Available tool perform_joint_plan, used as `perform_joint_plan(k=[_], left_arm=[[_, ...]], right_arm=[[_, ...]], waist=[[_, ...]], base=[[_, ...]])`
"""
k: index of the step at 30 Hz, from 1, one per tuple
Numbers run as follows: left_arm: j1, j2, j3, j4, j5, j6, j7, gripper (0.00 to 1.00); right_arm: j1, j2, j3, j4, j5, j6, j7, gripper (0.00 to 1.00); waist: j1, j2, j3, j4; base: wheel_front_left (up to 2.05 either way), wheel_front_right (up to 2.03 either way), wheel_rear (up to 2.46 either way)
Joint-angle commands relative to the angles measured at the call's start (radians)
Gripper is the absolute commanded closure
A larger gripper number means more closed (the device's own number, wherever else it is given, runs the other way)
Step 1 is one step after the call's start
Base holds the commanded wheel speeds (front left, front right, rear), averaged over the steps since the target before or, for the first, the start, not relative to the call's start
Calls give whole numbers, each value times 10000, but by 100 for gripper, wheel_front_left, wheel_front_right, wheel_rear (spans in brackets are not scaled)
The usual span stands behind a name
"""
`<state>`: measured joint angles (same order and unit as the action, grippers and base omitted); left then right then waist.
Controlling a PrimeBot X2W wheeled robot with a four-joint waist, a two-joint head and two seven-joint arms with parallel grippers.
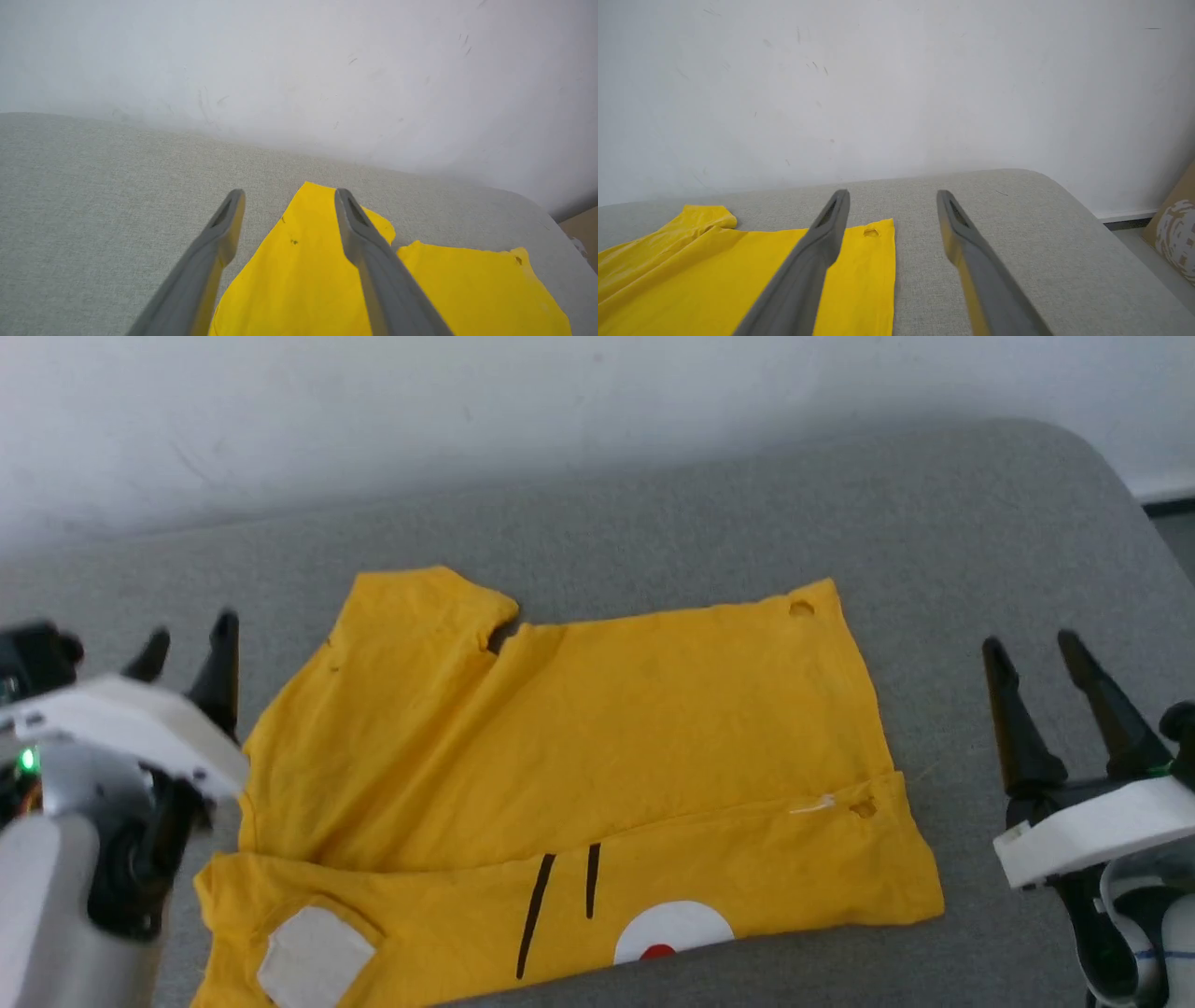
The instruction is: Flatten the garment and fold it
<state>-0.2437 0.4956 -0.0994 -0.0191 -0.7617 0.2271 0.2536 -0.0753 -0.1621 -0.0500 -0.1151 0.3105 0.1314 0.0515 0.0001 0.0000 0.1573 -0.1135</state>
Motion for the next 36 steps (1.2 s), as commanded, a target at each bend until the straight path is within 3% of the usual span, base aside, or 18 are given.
perform_joint_plan(k=[1,8,13,20,28,32,33,35,36], left_arm=[[-921,-34,-120,414,137,-181,-25,0],[-4210,10,-921,2453,439,-925,697,0],[-5538,163,-1523,3699,525,-1509,1706,0],[-6803,382,-2747,5503,690,-2363,4183,0],[-7050,800,-3861,6939,1190,-2646,6399,0],[-7142,1046,-4388,7051,1867,-2625,6397,0],[-7141,1057,-4511,7113,1978,-2634,6453,7],[-7134,1029,-4675,7254,2079,-2617,6646,38],[-7118,983,-4717,7314,2077,-2599,6722,60]], right_arm=[[-274,107,-8,-245,-108,-7,-67,0],[-783,251,318,-682,-455,-7,-159,0],[-1046,318,624,-576,-483,-7,-230,0],[-1254,431,932,-155,-415,-7,-398,0],[-1456,491,1233,226,-233,-7,-559,0],[-1484,479,1226,303,-85,-7,-621,0],[-1491,472,1232,313,-47,-7,-628,0],[-1529,463,1275,339,64,-7,-614,0],[-1562,450,1308,352,91,-7,-621,0]], waist=[[-1,0,923,-383],[-1,0,2001,-944],[-1,0,2342,-1364],[-1,0,2636,-1907],[-1,0,2874,-2352],[-1,0,2979,-2387],[-1,0,2999,-2381],[-1,0,3048,-2364],[-1,0,3067,-2351]], base=[[0,0,0],[0,0,0],[0,0,0],[0,0,0],[0,0,0],[0,0,0],[0,0,0],[0,0,0],[0,0,0]])
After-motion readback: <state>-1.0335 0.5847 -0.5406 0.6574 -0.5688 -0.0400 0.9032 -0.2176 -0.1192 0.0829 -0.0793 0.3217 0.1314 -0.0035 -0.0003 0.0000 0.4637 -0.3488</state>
